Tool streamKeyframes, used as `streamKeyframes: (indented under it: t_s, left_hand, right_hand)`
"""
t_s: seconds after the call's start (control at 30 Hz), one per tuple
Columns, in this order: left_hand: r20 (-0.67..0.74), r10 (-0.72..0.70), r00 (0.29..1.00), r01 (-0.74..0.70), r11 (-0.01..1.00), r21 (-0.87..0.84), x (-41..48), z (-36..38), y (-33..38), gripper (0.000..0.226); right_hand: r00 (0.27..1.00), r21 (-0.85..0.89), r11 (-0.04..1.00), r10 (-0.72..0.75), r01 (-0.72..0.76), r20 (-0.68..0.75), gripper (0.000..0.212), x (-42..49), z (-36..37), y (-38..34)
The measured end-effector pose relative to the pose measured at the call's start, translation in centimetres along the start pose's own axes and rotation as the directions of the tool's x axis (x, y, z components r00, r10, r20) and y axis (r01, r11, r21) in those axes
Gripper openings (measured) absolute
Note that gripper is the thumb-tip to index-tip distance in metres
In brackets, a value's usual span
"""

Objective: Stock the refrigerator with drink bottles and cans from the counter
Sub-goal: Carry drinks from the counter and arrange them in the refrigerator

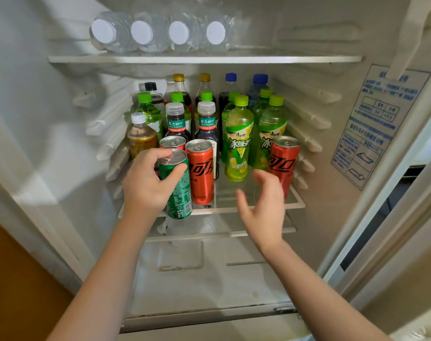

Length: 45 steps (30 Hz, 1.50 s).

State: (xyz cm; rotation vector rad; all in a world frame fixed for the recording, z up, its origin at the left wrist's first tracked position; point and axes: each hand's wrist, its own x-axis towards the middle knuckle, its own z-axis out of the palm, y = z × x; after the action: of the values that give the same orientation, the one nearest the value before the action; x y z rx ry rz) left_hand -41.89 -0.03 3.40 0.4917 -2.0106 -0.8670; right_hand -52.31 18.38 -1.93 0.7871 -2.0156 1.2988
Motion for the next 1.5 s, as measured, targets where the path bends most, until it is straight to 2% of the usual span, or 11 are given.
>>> streamKeyframes:
  t_s: [0.13,0.3,0.5,0.73,1.03,1.1,1.17,1.23,1.3,1.37,1.5]
  left_hand:
    - [-0.023,0.050,0.998,-0.050,0.999,0.004,-0.4,-0.2,0.3,0.039]
    - [-0.031,0.088,0.996,-0.089,0.996,-0.004,-0.6,-0.3,0.7,0.036]
    - [-0.038,0.108,0.993,-0.108,0.994,0.019,-0.7,-0.7,0.6,0.037]
    - [-0.026,0.127,0.992,-0.126,0.992,0.029,-0.5,-0.8,0.1,0.039]
    - [-0.017,0.118,0.993,-0.116,0.992,0.054,-0.5,-0.6,0.1,0.037]
    - [-0.020,0.128,0.992,-0.126,0.990,0.057,-0.6,-0.8,0.1,0.036]
    - [-0.020,0.141,0.990,-0.140,0.988,0.061,-0.7,-0.9,0.1,0.035]
    - [-0.019,0.153,0.988,-0.152,0.987,0.051,-0.9,-1.0,0.1,0.035]
    - [-0.028,0.159,0.987,-0.158,0.987,0.031,-1.0,-1.1,0.2,0.036]
    - [-0.043,0.159,0.986,-0.159,0.987,0.002,-1.2,-1.2,0.3,0.035]
    - [-0.048,0.169,0.984,-0.169,0.986,0.011,-1.8,-1.5,0.5,0.036]
  right_hand:
    - [0.909,0.046,0.990,0.105,-0.135,0.402,0.070,1.1,3.6,-1.7]
    - [0.828,0.075,0.963,0.182,-0.259,0.530,0.075,2.3,6.5,-1.9]
    - [0.846,0.120,0.958,0.166,-0.260,0.506,0.070,1.7,6.8,-1.3]
    - [0.896,0.048,0.957,0.249,-0.286,0.367,0.081,1.6,3.7,2.3]
    - [0.885,0.033,0.943,0.298,-0.331,0.358,0.079,1.8,2.7,2.8]
    - [0.942,-0.036,0.963,0.270,-0.268,0.198,0.077,1.5,2.1,1.8]
    - [0.995,-0.085,0.991,0.103,-0.103,-0.005,0.063,1.8,1.3,0.5]
    - [0.991,-0.070,0.993,-0.101,0.095,-0.089,0.044,3.0,0.8,-1.2]
    - [0.973,-0.029,0.973,-0.229,0.229,-0.011,0.034,4.7,0.9,-3.1]
    - [0.946,-0.038,0.955,-0.286,0.295,0.153,0.032,6.5,1.5,-4.8]
    - [0.821,-0.112,0.920,-0.275,0.376,0.500,0.043,9.9,3.7,-6.4]
